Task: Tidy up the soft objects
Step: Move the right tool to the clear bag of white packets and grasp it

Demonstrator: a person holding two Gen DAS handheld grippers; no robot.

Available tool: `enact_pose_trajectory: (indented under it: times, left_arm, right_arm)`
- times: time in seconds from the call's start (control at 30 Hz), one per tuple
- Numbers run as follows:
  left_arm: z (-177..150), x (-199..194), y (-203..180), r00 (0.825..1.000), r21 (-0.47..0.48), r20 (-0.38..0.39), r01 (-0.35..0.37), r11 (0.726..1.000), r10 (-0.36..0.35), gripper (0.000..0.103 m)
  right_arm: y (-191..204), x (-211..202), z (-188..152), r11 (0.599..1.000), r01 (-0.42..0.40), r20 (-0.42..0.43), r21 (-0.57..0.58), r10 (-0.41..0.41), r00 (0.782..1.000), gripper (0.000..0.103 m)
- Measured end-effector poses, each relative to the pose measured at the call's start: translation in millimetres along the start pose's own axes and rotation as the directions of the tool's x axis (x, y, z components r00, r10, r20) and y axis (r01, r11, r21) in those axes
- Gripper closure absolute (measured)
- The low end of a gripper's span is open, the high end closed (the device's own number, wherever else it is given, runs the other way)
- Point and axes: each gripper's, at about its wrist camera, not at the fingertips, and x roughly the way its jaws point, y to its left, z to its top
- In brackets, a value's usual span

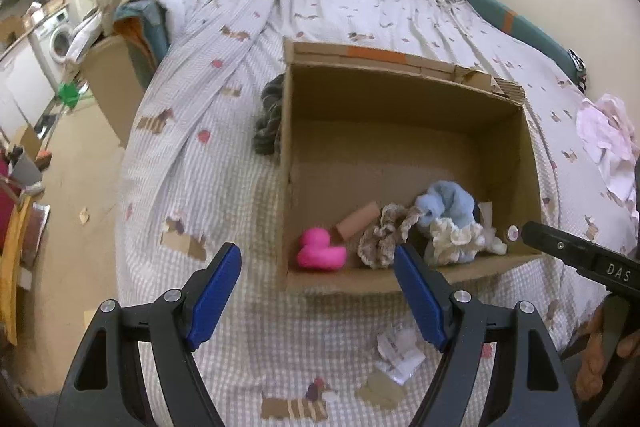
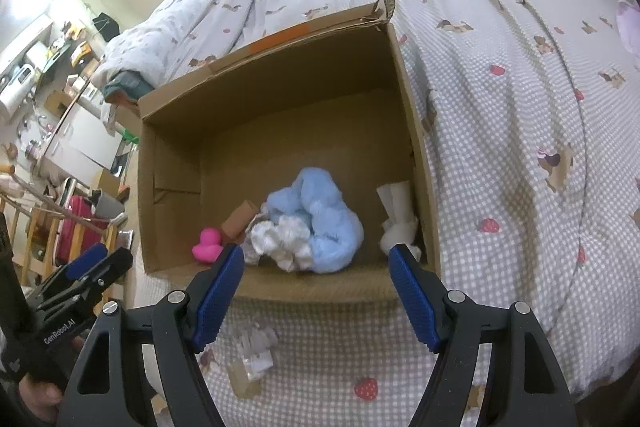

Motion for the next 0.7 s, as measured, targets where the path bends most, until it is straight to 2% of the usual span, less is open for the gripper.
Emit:
enact_pose_trajectory:
  times: [0.27, 0.5, 0.57, 0.7]
  left_arm:
    - [-18.4, -17.7, 8.1, 0.999, -0.025, -0.019, -0.033, 0.999, 0.033, 0.026]
    - [-38.3, -23.3, 15.9, 0.998, -0.068, -0.065, -0.03, 0.997, 0.026, 0.026]
    - [-40.7, -27.8, 14.8, 0.999, -0.071, -0.052, -0.013, 0.997, 0.009, 0.026]
    - [-47.0, -32.2, 13.1, 0.999, -0.065, -0.028, -0.033, 0.997, 0.031, 0.026]
  right_arm:
    - [-6.6, -14.2, -15.4, 1.0, -0.003, -0.005, -0.002, 0.003, 1.0, 0.024]
    - [-12.0, -19.3, -33.9, 0.999, -0.019, -0.023, 0.041, 0.02, 1.0, 0.024]
    - [-12.7, -19.2, -40.0, 0.998, -0.035, -0.032, 0.058, 0.037, 0.999, 0.024]
    - [-12.0, -13.6, -51.9, 0.994, -0.063, -0.068, 0.089, 0.069, 0.995, 0.024]
